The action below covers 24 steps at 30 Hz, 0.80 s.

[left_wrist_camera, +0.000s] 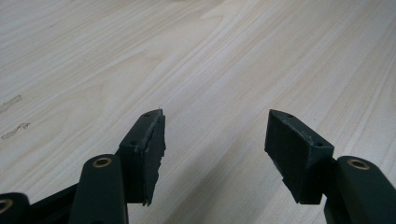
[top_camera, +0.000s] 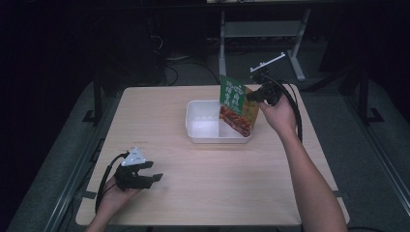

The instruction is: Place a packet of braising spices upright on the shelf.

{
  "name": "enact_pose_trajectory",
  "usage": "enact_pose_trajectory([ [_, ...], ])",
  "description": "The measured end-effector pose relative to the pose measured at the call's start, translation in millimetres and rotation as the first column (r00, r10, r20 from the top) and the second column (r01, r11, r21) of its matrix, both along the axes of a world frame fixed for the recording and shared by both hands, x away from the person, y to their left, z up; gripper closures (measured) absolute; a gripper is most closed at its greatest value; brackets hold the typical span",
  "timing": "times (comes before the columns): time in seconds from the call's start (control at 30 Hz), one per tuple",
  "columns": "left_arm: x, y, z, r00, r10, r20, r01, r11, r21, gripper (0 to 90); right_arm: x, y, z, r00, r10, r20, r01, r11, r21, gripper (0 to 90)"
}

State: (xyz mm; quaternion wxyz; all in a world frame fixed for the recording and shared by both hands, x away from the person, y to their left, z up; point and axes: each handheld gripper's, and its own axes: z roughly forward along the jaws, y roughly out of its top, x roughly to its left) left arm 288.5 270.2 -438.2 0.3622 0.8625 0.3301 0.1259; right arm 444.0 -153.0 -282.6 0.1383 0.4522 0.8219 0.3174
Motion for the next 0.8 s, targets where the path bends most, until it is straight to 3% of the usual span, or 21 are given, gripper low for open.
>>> enact_pose_trajectory([
  [0.27, 0.0, 0.4, -0.1, 1.0000, 0.006, 0.000, -0.006, 1.0000, -0.008, 37.7, 0.2, -0.4, 0.7, 1.0000, -0.002, -0.004, 0.002, 1.000, 0.001, 84.5],
  [0.6, 0.3, 0.6, -0.1, 1.0000, 0.004, 0.000, -0.004, 1.0000, -0.003, 37.4, -1.0, -6.5, 2.8, 0.9998, -0.008, -0.016, 0.009, 0.999, 0.038, 66.6],
  [0.8, 0.1, 0.9, 0.1, 1.0000, 0.007, 0.002, -0.007, 1.0000, -0.005, 37.2, -3.3, -12.6, 3.4, 0.9997, -0.017, -0.020, 0.018, 0.999, 0.050, 60.2],
])
